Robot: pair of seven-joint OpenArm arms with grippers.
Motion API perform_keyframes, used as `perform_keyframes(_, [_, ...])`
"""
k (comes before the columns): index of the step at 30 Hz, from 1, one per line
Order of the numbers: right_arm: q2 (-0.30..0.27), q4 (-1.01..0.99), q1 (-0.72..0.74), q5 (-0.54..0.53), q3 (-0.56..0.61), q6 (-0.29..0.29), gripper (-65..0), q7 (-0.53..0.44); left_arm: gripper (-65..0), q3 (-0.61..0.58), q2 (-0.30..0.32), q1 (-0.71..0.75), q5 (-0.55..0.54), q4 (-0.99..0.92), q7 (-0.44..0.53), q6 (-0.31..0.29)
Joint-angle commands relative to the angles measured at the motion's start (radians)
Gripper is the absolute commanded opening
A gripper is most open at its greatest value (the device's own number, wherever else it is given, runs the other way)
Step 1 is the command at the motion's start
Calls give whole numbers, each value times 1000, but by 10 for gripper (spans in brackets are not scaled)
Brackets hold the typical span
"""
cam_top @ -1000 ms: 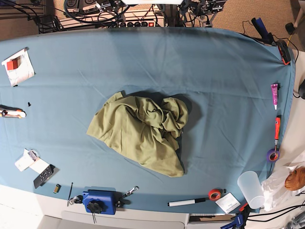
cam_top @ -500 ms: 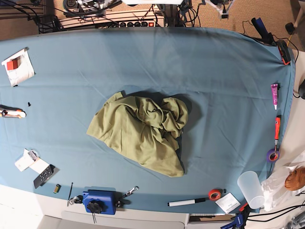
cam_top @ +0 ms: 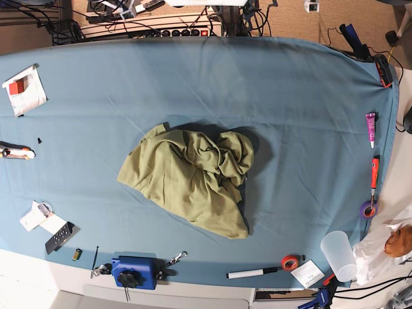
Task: Layout the t-shirt on the table in an organized manner, then fold the t-shirt properly
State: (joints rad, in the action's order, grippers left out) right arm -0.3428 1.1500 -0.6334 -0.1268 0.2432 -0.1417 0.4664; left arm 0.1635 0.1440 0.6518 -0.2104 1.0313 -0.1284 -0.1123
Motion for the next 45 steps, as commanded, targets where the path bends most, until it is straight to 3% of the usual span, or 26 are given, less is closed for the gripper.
perform_keyframes(1, [-9, 38, -31, 3, -3, 1, -650, 1, -650, 1, 8, 35, -3, 35, -4, -3])
perform_keyframes(9, [-9, 262, -157, 16, -3, 2, -650, 36, -650, 8, 23, 170, -2, 235, -48, 7])
perform_keyframes(13, [-9, 371, -214, 67, -3, 5, -650, 48, -650, 43, 23, 220, -3, 331, -119, 63])
perform_keyframes(19, [-10, 549, -275, 80, -3, 40, -650, 109, -650, 145, 29, 283, -8, 489, -220, 63])
perform_keyframes(28, [-23, 871, -351, 128, -3, 91, -650, 221, -650, 326, 39, 367, -184, 753, -434, 59])
perform_keyframes(32, [-23, 1011, -353, 128, -3, 91, -650, 290, -650, 399, 39, 371, -242, 873, -502, 12])
perform_keyframes(39, [-23, 1179, -349, 129, -3, 91, -650, 320, -650, 483, 39, 370, -270, 1089, -537, -5])
perform_keyframes(45, [-23, 1206, -323, 219, -3, 91, -650, 323, -650, 487, 39, 356, -270, 1278, -518, -5])
